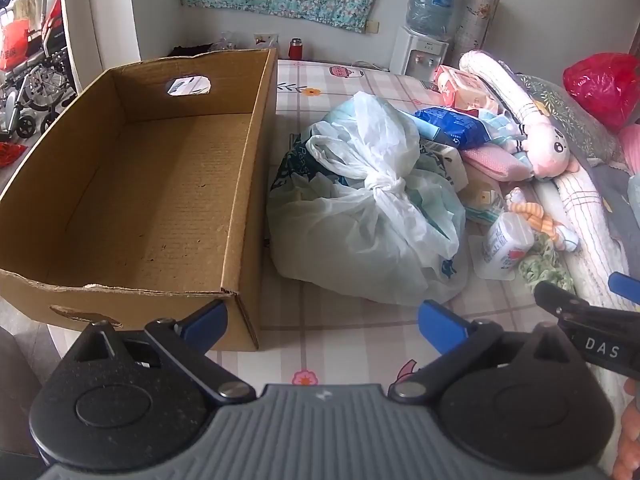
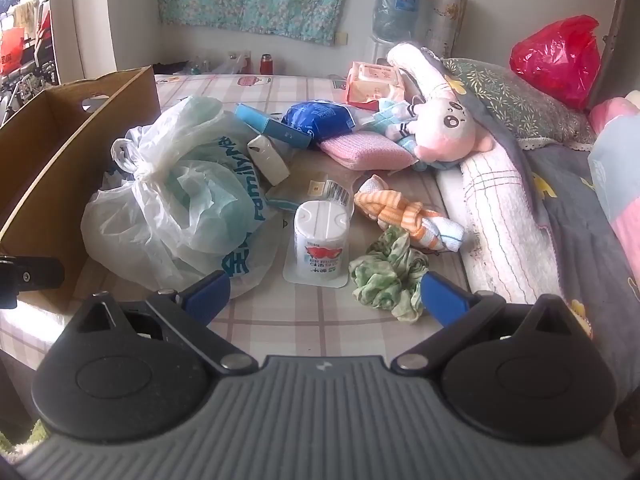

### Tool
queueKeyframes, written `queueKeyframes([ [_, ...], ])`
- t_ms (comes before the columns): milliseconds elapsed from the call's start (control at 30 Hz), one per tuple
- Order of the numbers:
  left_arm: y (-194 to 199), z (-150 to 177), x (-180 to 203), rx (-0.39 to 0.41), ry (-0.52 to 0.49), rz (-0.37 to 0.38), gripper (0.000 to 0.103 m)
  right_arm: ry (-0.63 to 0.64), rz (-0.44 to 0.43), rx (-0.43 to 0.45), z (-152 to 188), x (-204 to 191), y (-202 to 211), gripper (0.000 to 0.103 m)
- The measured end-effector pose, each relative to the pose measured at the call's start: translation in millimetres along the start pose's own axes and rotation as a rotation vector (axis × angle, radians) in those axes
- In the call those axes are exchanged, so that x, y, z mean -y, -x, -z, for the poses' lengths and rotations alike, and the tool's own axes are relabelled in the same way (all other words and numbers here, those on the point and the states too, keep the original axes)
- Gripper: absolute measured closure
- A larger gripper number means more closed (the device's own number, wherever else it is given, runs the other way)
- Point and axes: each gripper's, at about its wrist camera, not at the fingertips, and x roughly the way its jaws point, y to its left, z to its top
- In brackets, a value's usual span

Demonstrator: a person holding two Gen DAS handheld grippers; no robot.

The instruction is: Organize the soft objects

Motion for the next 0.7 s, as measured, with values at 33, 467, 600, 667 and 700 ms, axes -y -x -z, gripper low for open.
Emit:
queueKeyframes([
  [33, -0.3, 0.1, 0.1, 0.0, 0.0, 0.001, 0.001, 0.001, -0.002, -0.004, -0.2, -1.1, -0.9, 0.001],
  [467, -3.6, 1.2, -1.1, -0.008, 0.006, 0.0, 0.001, 0.002, -0.006, -0.02, 0.6, -1.7, -2.9, 0.001],
  [600, -4.1, 1.7, -1.3, -0.009, 0.005, 0.0, 0.001, 0.003, -0.007, -0.021, 0.6, -2.0, -2.9, 0.001],
  [667, -4.1, 1.8, -1.5, -0.009, 0.005, 0.0, 0.001, 0.002, -0.006, -0.02, 0.4, -2.2, -3.1, 0.001],
  [700, -4.0, 1.8, -1.5, -0.009, 0.006, 0.0, 0.001, 0.002, -0.007, -0.021, 0.5, -2.4, -3.1, 0.001],
])
